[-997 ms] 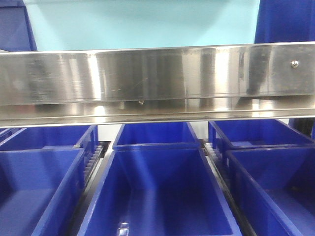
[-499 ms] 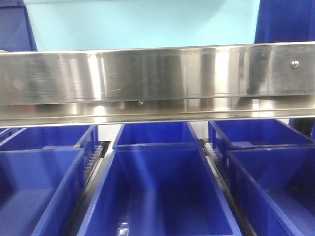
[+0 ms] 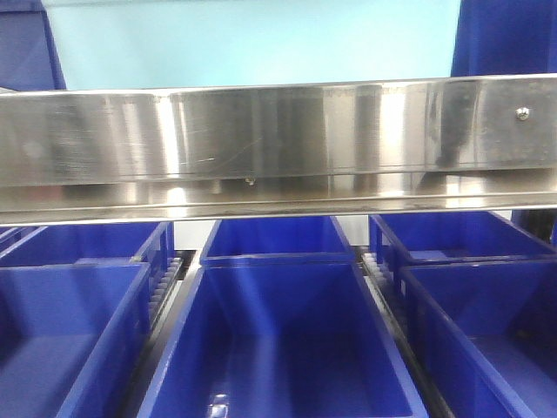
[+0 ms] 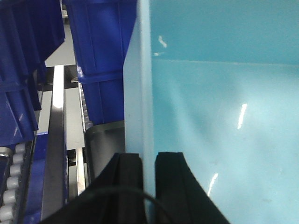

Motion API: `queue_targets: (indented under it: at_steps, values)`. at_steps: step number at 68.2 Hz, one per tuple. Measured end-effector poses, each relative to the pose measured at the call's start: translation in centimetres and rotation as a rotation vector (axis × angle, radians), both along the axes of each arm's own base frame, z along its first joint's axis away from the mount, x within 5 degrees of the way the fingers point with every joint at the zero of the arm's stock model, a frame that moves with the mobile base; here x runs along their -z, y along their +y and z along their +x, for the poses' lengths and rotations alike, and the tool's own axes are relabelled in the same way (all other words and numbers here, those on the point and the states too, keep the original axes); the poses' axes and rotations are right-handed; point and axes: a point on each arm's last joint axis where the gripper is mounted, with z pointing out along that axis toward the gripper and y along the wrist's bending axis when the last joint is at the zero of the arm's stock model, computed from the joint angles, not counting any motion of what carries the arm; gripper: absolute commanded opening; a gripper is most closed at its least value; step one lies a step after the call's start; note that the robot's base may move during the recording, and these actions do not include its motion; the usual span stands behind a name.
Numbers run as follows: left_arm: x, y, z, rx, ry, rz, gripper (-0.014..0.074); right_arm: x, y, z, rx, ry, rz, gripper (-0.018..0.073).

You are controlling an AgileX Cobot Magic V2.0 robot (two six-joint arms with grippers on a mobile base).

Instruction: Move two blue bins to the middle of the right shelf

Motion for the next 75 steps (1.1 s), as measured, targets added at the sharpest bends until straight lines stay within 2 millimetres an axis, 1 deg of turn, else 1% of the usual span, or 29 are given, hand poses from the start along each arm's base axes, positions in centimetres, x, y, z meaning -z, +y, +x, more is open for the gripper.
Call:
queue_targets:
  at_steps: [9,16,25,34,60,63,67,71,72,73,75]
  values:
    - [1.4,-0.5,1.4,-0.002,0.061,0.006,-0.0111,0.5,-0.1,1.0,0.014,0.007,-0.004,-0.0153]
    - [3.0,-1.0,2.8,-0.011,0.119,0.030,-0.0111,1.2,0.3,2.2,0.013,0.024,-0.015,-0.0153]
    - [4.4,-1.3,3.9,-0.022,0.176,0.064,-0.0111,2.1,0.7,3.7,0.016,0.046,-0.037,-0.0153]
    - [5.3,-1.3,4.2,-0.036,0.226,0.097,-0.0111,2.6,1.0,4.6,0.015,0.063,-0.046,-0.0153]
    - [6.0,-1.0,4.2,-0.056,0.289,0.142,-0.0111,3.1,1.2,5.0,0.010,0.094,-0.063,-0.0149]
    - [6.2,-1.1,4.3,-0.058,0.297,0.148,-0.0107,3.3,1.2,5.1,0.009,0.103,-0.066,-0.0129]
    - [6.4,-1.1,4.5,-0.060,0.303,0.154,-0.0089,3.6,1.3,5.4,0.009,0.121,-0.073,-0.0073]
    - [6.8,-1.2,4.6,-0.062,0.320,0.163,-0.0046,4.0,1.4,5.6,0.008,0.144,-0.081,0.0015]
    - [6.9,-1.2,4.6,-0.062,0.326,0.165,-0.0032,4.1,1.4,5.6,0.007,0.152,-0.084,0.0056]
    - [6.9,-1.2,4.6,-0.063,0.331,0.168,-0.0015,4.3,1.5,5.7,0.006,0.161,-0.085,0.0071]
    - [7.2,-1.2,4.7,-0.065,0.342,0.175,0.0022,4.5,1.5,5.8,0.005,0.175,-0.088,0.0130]
